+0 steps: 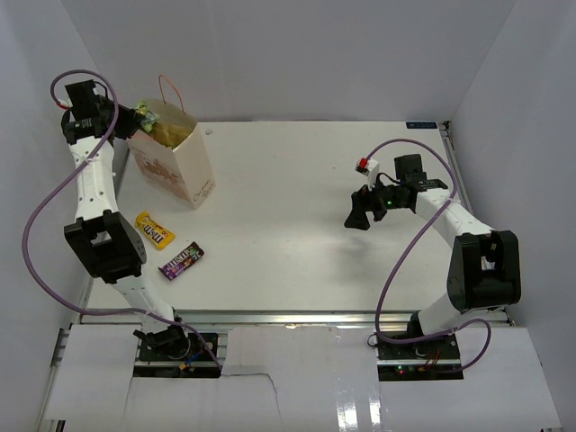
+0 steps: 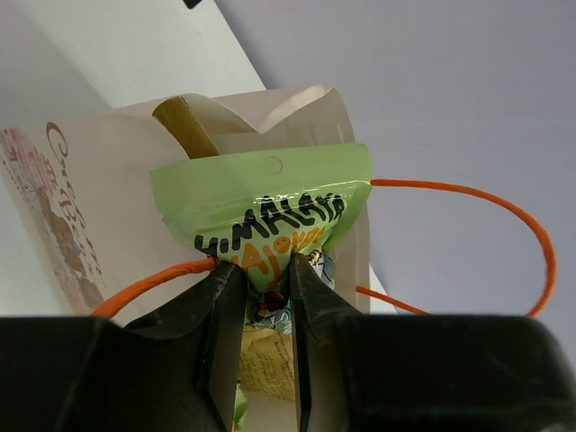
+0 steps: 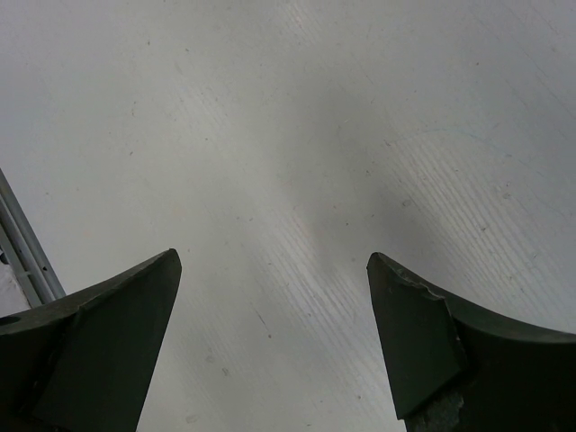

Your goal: Place the snacks into the paper bag

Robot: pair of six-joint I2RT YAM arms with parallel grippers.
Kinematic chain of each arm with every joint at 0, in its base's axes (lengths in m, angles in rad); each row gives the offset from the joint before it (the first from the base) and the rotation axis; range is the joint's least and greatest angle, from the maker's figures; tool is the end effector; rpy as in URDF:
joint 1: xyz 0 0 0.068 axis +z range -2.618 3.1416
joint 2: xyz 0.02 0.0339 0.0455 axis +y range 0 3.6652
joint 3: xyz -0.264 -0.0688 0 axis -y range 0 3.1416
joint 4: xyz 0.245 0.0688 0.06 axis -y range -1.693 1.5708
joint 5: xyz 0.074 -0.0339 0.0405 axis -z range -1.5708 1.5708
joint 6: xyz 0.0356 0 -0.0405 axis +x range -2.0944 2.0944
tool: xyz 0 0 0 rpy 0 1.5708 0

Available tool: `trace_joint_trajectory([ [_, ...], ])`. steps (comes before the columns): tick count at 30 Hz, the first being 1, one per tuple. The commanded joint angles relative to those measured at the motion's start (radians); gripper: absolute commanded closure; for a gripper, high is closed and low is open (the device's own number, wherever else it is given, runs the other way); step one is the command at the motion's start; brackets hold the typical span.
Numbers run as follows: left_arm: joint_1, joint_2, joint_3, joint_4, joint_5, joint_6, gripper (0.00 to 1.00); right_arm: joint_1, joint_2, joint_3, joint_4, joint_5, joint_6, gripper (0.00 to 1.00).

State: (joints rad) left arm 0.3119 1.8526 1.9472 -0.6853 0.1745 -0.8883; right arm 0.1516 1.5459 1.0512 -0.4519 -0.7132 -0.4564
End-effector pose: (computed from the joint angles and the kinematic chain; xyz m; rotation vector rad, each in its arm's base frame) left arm 0.4038 0.1237 0.3892 -1.1552 1.8696 -0.5170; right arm 0.3094 0.0708 0.2320 -0.9635 2.1366 0.7429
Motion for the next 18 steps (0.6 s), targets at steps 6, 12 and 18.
trace_joint_trajectory([
  [6,-0.003,-0.018,0.048,0.012,0.074,0.000,0.87,-0.003,0.000,0.015,0.016,-0.019,-0.013,0.10],
  [12,-0.007,-0.064,0.048,0.069,0.088,-0.006,0.85,-0.003,0.011,0.010,0.016,-0.026,-0.013,0.10],
  [18,-0.020,-0.007,0.056,0.072,0.092,-0.028,0.78,-0.003,0.017,0.018,0.018,-0.029,-0.010,0.10],
])
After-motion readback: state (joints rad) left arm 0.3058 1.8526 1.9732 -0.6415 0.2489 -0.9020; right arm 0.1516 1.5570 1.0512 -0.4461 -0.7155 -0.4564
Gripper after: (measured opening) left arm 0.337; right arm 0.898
